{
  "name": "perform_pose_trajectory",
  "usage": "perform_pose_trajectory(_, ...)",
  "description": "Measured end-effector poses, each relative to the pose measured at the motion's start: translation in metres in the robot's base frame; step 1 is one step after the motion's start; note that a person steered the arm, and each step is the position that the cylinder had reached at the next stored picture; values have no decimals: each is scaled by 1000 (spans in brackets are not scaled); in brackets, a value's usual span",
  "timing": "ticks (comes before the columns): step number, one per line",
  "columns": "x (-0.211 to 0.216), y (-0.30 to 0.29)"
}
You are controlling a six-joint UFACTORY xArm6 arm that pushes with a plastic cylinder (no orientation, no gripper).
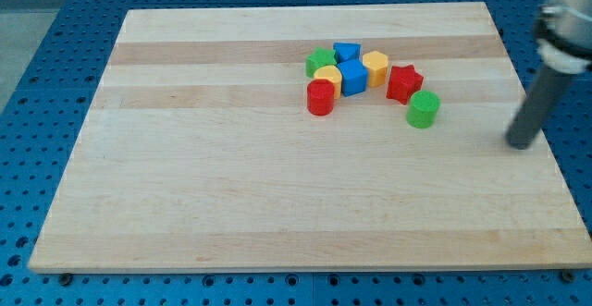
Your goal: Push the red star left a bit
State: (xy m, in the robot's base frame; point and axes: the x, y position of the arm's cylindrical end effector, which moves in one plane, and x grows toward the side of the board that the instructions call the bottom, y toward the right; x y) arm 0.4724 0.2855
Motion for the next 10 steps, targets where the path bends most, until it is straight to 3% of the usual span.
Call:
perform_pose_trajectory(1,-5,44)
perform_pose_trajectory(2,-42,35)
perform_pose_trajectory(3,-77,-5)
perform_pose_trajectory(5,-106,-89)
perform_pose_trajectory(8,-106,-132)
perform_pose_trajectory(10,-106,-128)
